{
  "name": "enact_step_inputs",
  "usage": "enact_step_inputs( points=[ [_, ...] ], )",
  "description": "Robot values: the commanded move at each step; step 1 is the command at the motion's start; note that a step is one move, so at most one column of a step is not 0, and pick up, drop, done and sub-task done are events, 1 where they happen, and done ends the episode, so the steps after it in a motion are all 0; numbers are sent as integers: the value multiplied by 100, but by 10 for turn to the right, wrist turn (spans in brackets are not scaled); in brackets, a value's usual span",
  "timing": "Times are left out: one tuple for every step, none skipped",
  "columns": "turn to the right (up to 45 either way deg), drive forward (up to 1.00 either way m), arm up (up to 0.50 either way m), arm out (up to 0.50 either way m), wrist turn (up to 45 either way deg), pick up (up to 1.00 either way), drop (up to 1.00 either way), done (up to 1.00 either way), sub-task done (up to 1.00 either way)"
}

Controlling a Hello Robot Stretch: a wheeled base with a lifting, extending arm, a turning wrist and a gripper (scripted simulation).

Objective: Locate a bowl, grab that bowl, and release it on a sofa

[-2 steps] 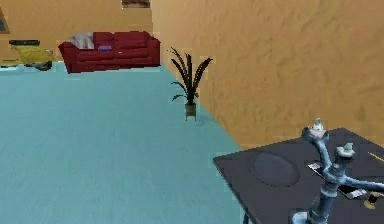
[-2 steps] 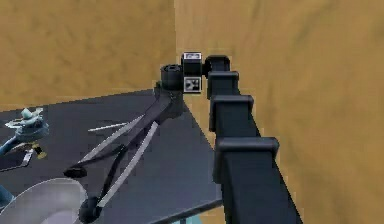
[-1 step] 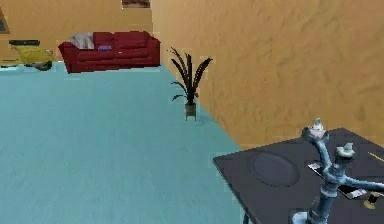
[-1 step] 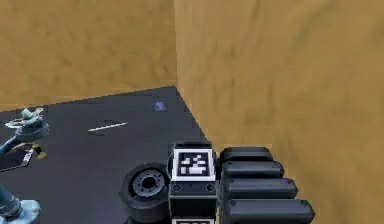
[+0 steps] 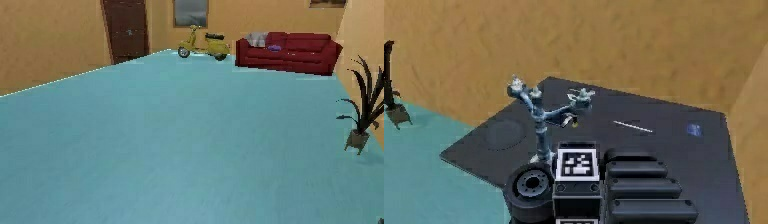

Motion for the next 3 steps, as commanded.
enact_step_inputs(
  points=[
    [-150, 0, 0, 0, 0, 0, 0, 0, 0],
    [0, 35, 0, 0, 0, 0, 0, 0, 0],
    [390, 0, 0, 0, 0, 0, 0, 0, 0]
  ],
)
